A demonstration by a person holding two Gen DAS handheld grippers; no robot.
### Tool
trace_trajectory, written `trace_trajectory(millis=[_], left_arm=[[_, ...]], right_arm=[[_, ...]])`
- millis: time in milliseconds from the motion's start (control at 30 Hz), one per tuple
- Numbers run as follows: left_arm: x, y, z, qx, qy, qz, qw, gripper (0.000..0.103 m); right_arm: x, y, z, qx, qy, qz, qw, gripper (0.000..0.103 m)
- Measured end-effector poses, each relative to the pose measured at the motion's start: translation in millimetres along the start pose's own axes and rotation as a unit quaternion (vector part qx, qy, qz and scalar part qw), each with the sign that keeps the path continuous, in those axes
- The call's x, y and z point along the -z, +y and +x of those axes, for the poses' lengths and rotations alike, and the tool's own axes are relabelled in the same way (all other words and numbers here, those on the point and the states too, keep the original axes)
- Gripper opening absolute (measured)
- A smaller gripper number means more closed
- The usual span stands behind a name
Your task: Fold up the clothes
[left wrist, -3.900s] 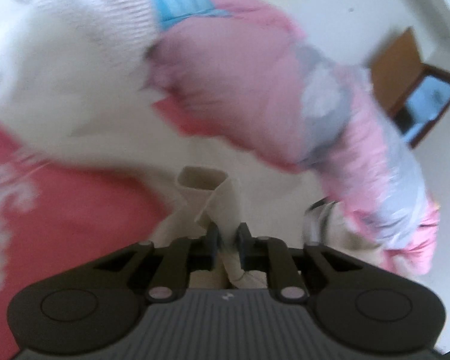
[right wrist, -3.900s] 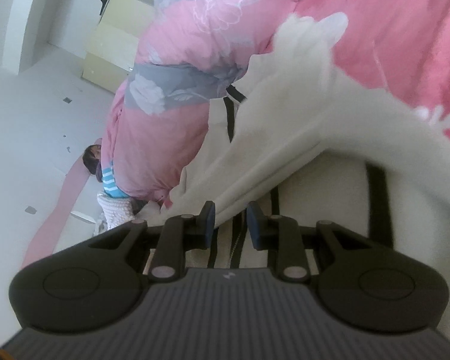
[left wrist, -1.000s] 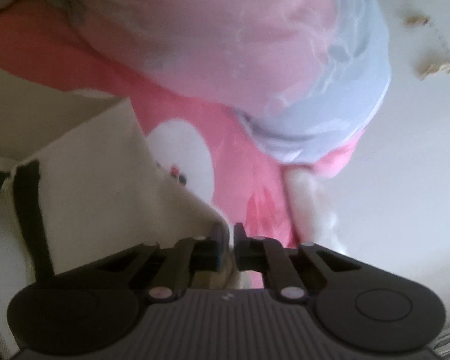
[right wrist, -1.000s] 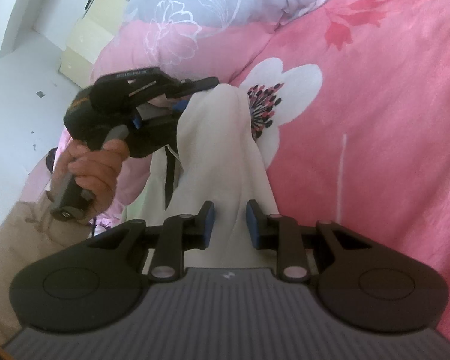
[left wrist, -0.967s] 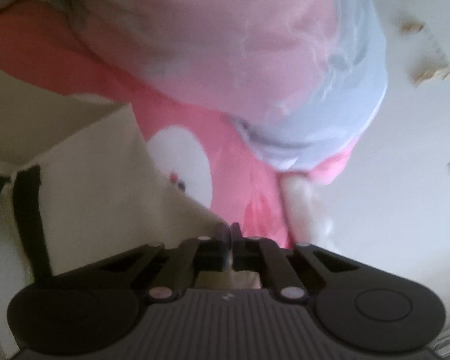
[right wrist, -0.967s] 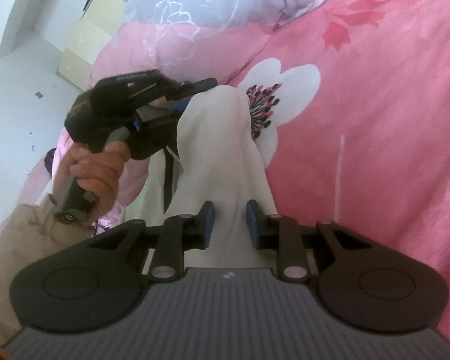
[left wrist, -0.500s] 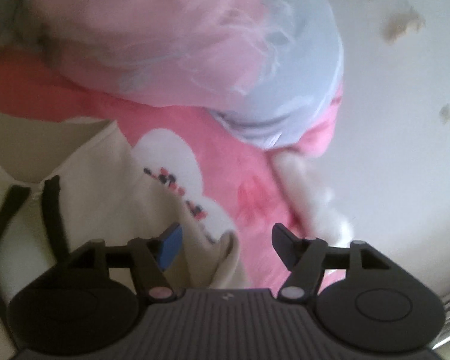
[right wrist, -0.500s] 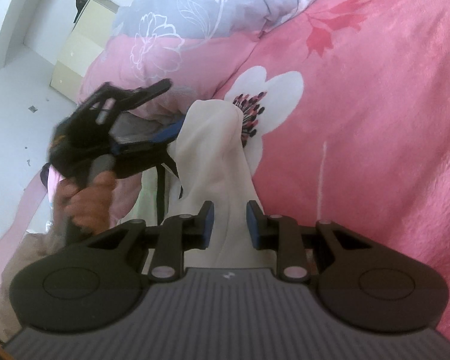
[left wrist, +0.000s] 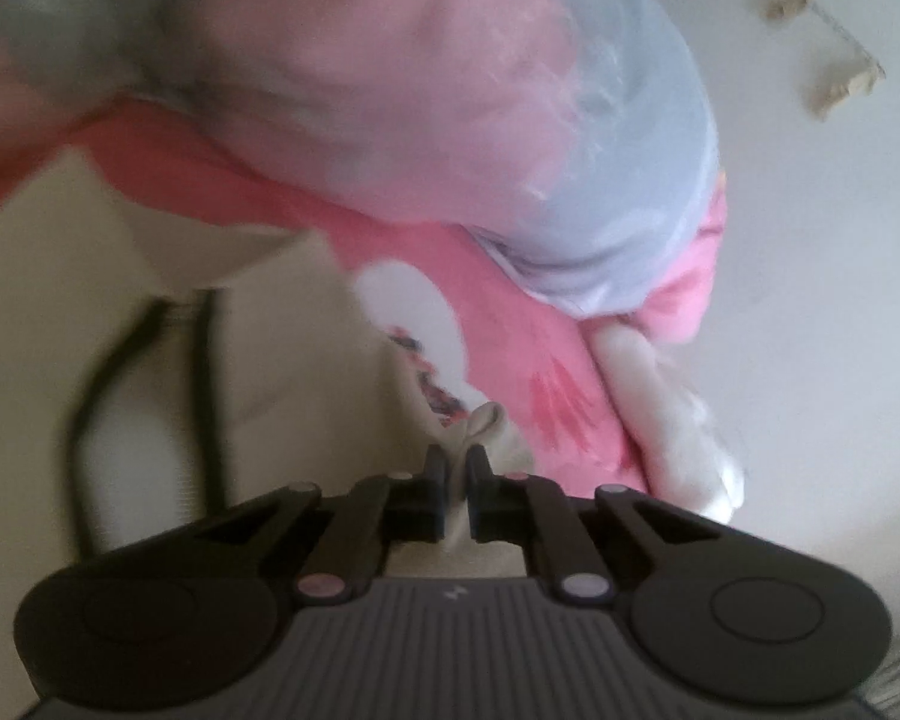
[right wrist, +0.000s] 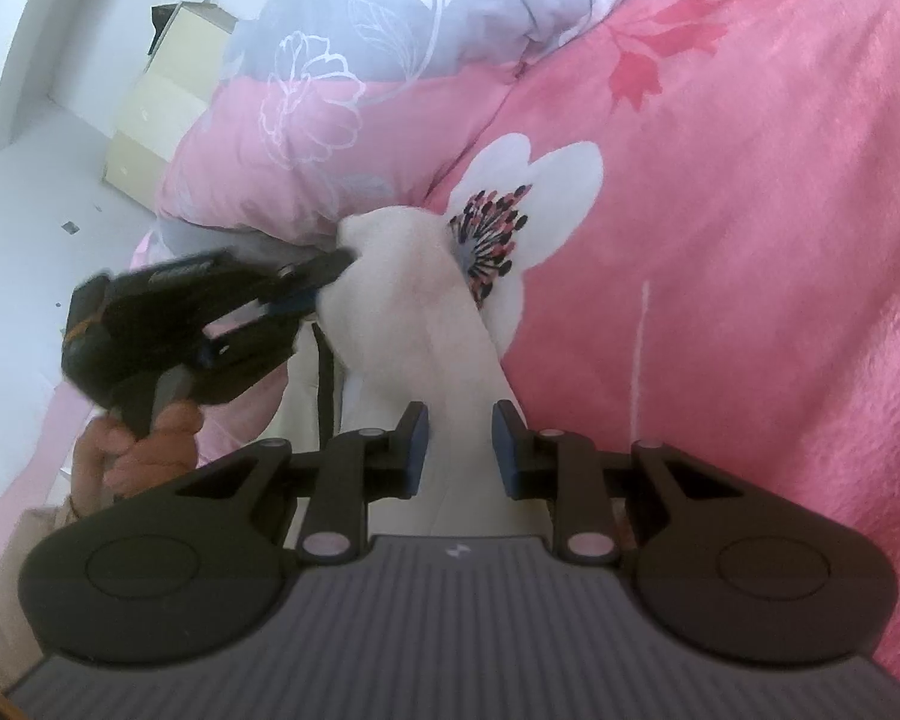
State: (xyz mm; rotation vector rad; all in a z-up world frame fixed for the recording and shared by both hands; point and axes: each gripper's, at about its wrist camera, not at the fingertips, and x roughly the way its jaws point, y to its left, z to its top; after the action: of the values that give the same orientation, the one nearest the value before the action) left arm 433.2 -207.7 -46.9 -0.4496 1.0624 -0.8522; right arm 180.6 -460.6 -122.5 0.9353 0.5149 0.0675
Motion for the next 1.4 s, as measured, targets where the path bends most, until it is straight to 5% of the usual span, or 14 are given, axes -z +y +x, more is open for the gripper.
trace_trajectory(millis=[133,300,433,500,600,767,933,1100,1400], left_arm=[[10,35,-4,-0.024,0.015,-0.045,0.9986,0.008],[16,54,-3,-0.011,0.013,-0.086,0.9962,0.013],[19,45,-35,-0.008,-0.044,-0.072,0.9964,0.042],[24,38,-57,0.006,-0.068,-0.061,0.9958,0.048],[47,21,-83,-0.032,-0.092,-0.021,0.9950,0.058],[87,7,-90,-0.084,-0.091,0.043,0.9914,0.059],[119,0,-89,-0.110,-0.086,0.122,0.9828,0.059],[144,7,-85,-0.117,-0.083,0.164,0.9758,0.059],[150,28,-85,-0.080,-0.104,0.155,0.9792,0.061]], right_arm=[[-1,-3,1,0.016,0.000,0.003,1.000,0.023],[0,-2,2,0.021,0.001,-0.005,1.000,0.023],[0,-2,1,0.019,0.000,-0.002,1.000,0.022],[0,-3,1,0.017,-0.001,0.001,1.000,0.022],[0,-4,0,0.013,-0.003,0.006,1.000,0.023],[-5,5,-12,0.004,-0.013,-0.005,1.000,0.027],[-36,60,-10,0.052,-0.008,-0.090,0.995,0.028],[-79,142,44,0.110,0.042,-0.232,0.966,0.055],[-99,176,206,0.269,0.200,-0.325,0.884,0.056]])
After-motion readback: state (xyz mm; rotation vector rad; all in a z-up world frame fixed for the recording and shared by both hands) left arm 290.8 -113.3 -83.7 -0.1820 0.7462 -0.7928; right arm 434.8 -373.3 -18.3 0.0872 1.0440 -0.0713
